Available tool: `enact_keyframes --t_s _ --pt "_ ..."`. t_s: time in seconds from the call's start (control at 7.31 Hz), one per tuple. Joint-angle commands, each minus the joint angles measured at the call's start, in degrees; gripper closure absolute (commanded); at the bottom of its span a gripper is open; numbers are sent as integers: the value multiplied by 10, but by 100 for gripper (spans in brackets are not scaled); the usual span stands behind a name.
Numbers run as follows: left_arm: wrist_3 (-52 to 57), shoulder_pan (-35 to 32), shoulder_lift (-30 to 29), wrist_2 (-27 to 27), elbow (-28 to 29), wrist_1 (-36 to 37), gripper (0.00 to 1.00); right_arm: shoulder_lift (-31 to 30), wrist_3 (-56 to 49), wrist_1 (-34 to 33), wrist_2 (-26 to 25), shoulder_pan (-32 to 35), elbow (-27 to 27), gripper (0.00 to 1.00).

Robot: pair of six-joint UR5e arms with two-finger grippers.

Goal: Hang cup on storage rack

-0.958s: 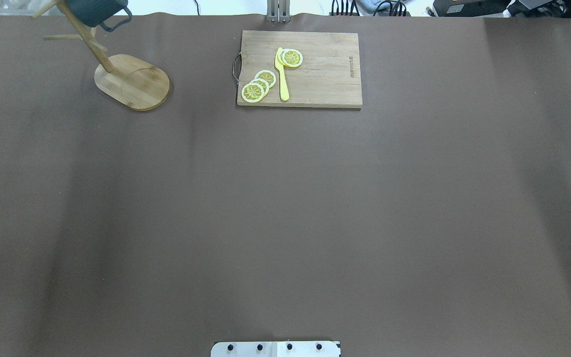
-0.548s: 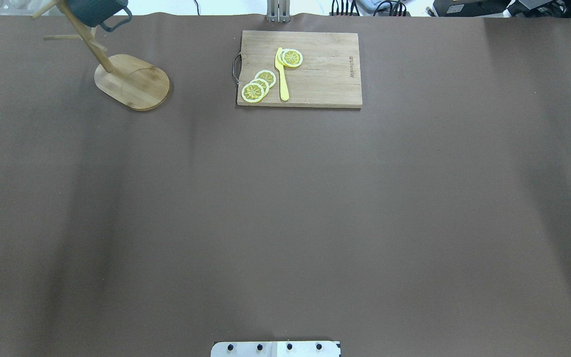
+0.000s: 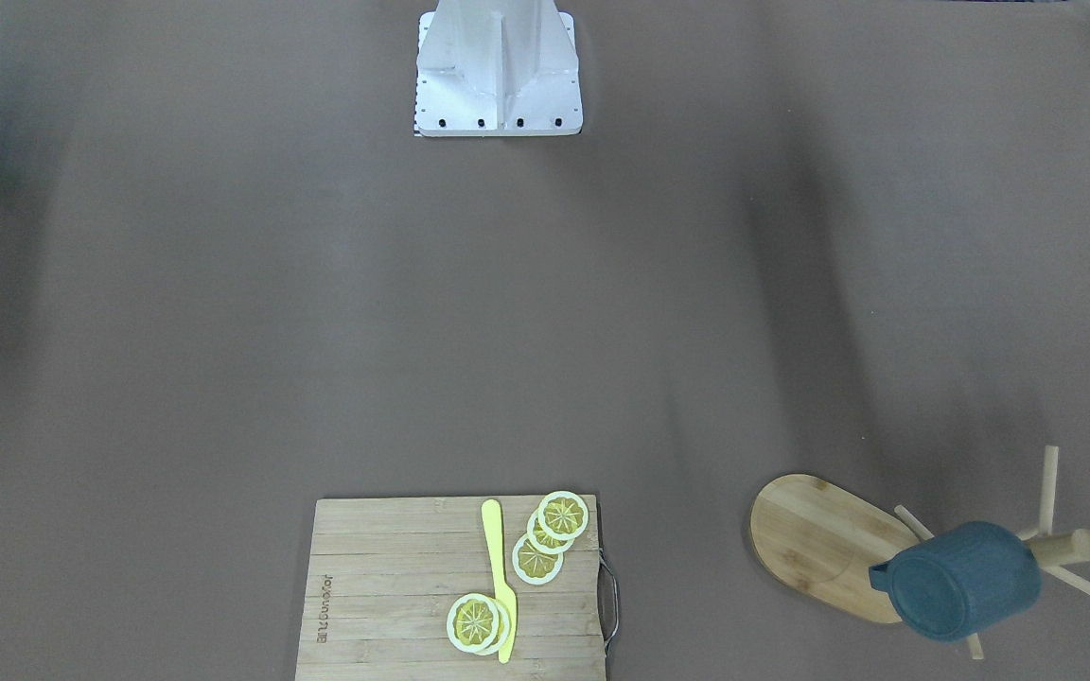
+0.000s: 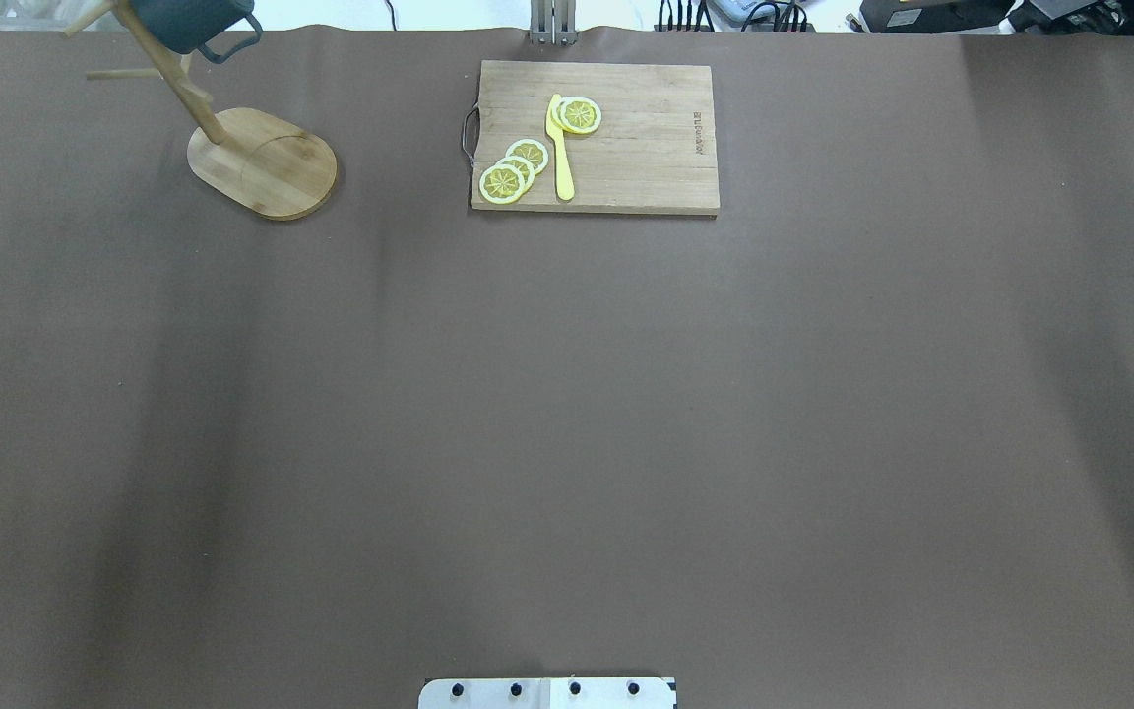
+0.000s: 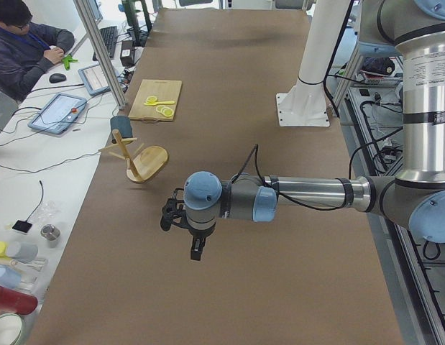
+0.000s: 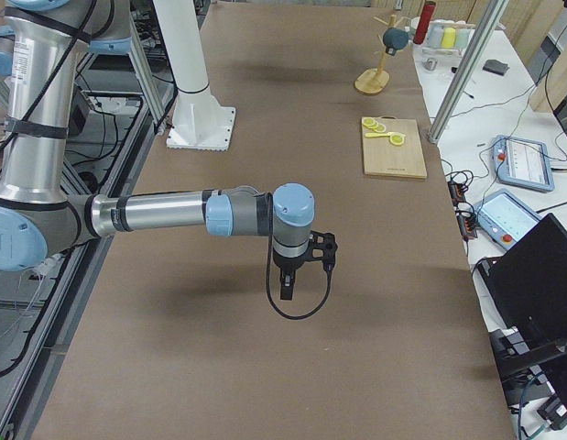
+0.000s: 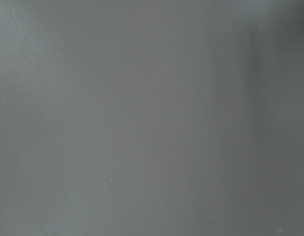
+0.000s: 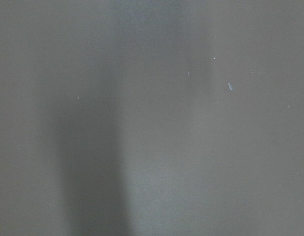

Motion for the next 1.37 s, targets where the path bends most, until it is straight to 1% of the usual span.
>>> enact_keyframes --t_s 0.0,1.23 --pt "0 0 0 0 -1 0 1 -4 0 0 8 0 3 0" --pt "0 1 0 0 -10 -1 1 -4 1 0 7 0 3 0"
